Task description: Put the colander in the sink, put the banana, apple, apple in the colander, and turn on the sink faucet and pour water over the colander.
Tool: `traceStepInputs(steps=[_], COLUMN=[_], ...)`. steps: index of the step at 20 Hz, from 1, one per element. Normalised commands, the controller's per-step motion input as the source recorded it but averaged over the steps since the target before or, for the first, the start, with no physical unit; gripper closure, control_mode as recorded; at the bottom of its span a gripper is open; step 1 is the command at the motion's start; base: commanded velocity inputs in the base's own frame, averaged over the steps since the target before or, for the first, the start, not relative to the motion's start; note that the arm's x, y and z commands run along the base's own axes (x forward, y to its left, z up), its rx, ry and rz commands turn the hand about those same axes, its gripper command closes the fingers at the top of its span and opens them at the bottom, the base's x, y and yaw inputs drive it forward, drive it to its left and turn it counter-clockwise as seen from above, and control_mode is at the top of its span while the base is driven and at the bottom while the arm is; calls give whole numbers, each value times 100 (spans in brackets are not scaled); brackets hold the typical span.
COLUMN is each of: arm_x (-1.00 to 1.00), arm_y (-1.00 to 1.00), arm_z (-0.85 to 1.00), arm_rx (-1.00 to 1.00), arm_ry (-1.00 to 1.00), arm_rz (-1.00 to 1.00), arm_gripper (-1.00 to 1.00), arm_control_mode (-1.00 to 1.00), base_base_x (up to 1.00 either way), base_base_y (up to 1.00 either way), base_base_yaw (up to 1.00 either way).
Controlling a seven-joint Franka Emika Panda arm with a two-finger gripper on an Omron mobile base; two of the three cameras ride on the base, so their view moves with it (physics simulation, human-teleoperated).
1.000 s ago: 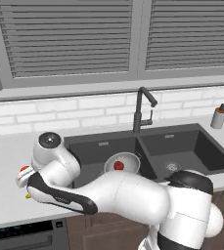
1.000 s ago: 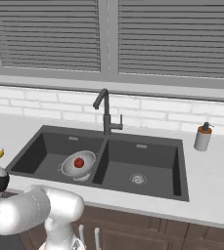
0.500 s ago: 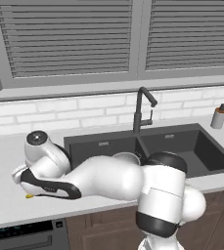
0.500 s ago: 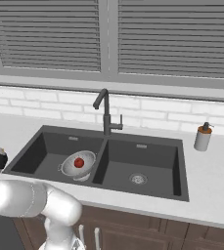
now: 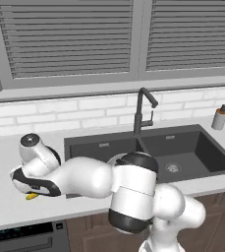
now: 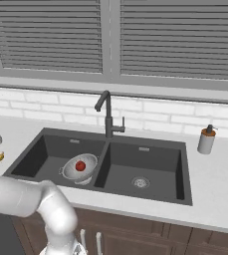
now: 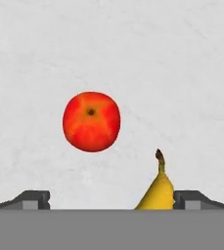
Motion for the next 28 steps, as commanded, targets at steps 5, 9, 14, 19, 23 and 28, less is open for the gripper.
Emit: traceStepInputs(steps=[5, 9, 14, 19, 23, 28], arm_x=[47, 27, 5, -8, -5, -23], arm_y=[44, 26, 9, -9, -11, -29], arm_z=[-21, -23, -42, -60, -64, -70], arm_rx=[-8, -1, 0, 0, 0, 0], arm_ry=[2, 5, 4, 0, 0, -1], arm_rz=[0, 0, 0, -1, -3, -3], arm_gripper=[-100, -100, -100, -100, 100, 100], arm_control_mode=[-100, -100, -100, -100, -100, -100], base_base_x=[0, 0, 0, 0, 0, 0], base_base_y=[0, 0, 0, 0, 0, 0], base_base_yaw=[0, 0, 0, 0, 0, 0])
